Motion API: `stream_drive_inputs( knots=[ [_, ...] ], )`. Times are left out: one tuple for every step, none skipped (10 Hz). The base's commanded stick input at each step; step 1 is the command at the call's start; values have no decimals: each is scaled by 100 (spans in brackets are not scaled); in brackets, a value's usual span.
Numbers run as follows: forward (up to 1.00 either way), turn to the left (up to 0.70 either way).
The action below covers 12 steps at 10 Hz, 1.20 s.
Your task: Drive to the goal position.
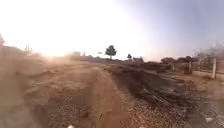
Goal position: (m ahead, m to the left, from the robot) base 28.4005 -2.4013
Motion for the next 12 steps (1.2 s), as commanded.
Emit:
stream_drive_inputs(
  knots=[
    [70, 0],
    [70, 0],
    [70, 0],
    [70, 0],
    [70, 0],
    [70, 0],
    [70, 0],
    [70, 0],
    [70, 0],
    [70, 1],
    [70, 33],
    [70, 35]
  ],
)
